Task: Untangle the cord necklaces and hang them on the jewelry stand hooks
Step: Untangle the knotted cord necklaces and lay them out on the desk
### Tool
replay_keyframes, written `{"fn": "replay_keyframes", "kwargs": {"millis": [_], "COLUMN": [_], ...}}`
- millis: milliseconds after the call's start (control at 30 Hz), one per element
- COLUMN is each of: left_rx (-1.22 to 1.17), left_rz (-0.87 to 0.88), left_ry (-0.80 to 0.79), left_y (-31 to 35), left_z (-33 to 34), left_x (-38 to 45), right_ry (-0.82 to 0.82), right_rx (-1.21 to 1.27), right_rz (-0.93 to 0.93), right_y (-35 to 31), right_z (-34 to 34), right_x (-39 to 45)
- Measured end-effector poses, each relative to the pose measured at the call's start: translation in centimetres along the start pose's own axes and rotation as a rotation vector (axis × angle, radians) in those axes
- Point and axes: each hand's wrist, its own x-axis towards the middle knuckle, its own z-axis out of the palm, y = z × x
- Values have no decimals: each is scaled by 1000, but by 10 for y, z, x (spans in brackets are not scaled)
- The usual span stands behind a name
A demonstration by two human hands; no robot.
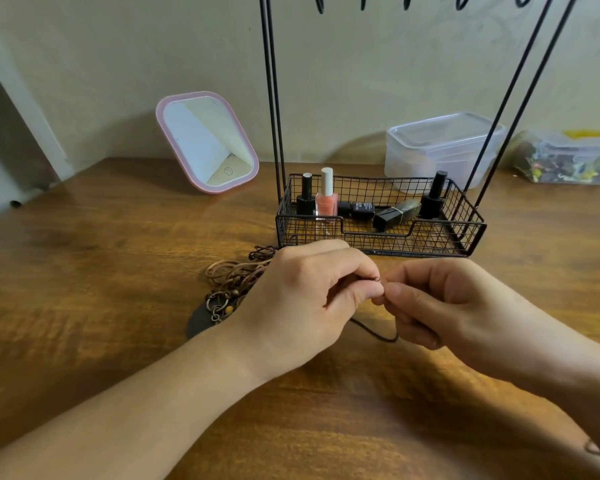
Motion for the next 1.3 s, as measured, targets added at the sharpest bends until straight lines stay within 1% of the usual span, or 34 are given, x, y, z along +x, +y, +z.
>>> {"fn": "replay_keyframes", "kwargs": {"millis": [100, 167, 233, 333, 400, 567, 733, 933, 1000, 1133, 1233, 1300], "left_rx": [-68, -104, -153, -191, -204, -193, -141, 32, 49, 16, -4, -24], "left_rz": [-78, -134, -201, -266, -287, -308, -284, -146, -125, -120, -149, -194], "left_ry": [27, 10, -27, -71, -84, -102, -126, -195, -202, -190, -169, -171], "left_y": [2, 3, 5, 7, 8, 9, 10, 10, 9, 9, 9, 9], "left_z": [-2, -3, -2, -3, -4, -5, -6, -6, -6, -5, -5, -5], "left_x": [0, 0, -1, -1, -1, -1, 0, -2, -2, -1, -1, -1], "right_ry": [86, 173, 227, 264, 265, 227, 203, 131, 126, 152, 213, 211], "right_rx": [-105, -244, -376, -555, -616, -716, -798, -974, -1003, -1015, -929, -898], "right_rz": [-76, -161, -231, -348, -388, -450, -455, -435, -441, -439, -456, -472], "right_y": [0, 0, -1, 2, 4, 4, 4, 5, 6, 8, 8, 7], "right_z": [-2, -1, 1, 3, 3, 2, 3, 7, 6, 1, -7, -7], "right_x": [-1, -3, -4, -2, -1, -2, -5, -5, -5, -5, -3, -3]}}
